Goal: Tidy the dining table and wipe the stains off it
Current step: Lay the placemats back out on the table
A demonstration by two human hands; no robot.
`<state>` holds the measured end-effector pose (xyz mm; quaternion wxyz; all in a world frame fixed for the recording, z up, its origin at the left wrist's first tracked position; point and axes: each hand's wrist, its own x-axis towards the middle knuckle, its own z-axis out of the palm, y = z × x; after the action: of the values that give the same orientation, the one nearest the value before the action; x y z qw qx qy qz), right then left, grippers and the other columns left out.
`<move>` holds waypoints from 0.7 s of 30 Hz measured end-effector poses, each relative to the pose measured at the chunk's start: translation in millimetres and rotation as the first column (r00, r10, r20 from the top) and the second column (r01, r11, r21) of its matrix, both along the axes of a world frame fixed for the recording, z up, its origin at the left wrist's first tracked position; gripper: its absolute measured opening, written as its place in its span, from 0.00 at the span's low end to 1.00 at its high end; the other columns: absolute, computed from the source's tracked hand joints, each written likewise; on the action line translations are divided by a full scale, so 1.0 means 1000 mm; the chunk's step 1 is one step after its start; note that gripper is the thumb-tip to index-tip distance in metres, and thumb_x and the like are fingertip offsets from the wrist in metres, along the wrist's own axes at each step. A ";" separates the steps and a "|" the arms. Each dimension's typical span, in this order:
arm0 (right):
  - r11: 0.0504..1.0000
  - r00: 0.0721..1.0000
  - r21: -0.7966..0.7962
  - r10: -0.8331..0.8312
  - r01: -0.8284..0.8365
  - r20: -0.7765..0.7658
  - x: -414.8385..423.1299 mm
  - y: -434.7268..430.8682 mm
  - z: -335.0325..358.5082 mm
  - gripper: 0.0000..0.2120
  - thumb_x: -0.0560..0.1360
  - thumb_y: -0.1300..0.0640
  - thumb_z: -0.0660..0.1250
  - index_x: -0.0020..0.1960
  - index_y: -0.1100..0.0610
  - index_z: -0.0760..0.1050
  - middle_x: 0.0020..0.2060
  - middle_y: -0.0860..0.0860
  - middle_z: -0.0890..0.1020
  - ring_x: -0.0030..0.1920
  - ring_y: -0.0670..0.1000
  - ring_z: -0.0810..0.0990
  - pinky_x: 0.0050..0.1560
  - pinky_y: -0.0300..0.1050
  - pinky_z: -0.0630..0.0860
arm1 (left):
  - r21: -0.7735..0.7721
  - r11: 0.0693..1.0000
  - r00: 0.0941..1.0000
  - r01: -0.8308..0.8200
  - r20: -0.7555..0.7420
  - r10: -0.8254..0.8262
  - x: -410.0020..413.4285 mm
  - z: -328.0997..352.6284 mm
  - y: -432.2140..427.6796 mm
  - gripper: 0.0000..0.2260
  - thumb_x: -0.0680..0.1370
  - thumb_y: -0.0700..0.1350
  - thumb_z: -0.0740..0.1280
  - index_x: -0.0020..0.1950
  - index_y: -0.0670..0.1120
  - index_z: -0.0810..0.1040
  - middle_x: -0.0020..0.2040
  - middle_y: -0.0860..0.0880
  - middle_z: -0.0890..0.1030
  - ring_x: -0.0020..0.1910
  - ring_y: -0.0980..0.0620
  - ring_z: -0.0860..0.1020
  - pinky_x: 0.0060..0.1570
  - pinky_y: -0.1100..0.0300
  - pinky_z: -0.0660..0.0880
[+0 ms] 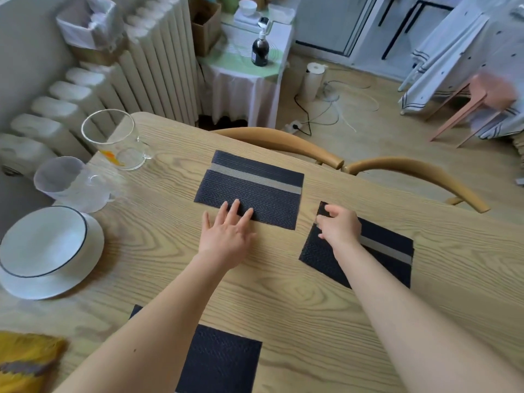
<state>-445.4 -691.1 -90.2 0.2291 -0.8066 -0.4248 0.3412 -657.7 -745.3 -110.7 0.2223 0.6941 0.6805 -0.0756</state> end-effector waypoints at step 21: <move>0.934 0.922 -0.199 -0.227 0.298 0.315 0.142 -0.088 -0.010 0.35 0.61 0.47 0.81 0.57 0.63 0.68 0.52 0.61 0.79 0.54 0.62 0.79 0.45 0.50 0.75 | 0.018 0.999 0.919 0.027 0.394 -0.031 0.121 0.016 -0.037 0.28 0.78 0.45 0.60 0.77 0.45 0.56 0.77 0.47 0.59 0.75 0.47 0.54 0.74 0.57 0.52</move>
<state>-303.8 -779.5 -99.8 0.1085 -0.9192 -0.2960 0.2358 -536.4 -782.6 -94.7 0.3492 0.7065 0.6120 0.0663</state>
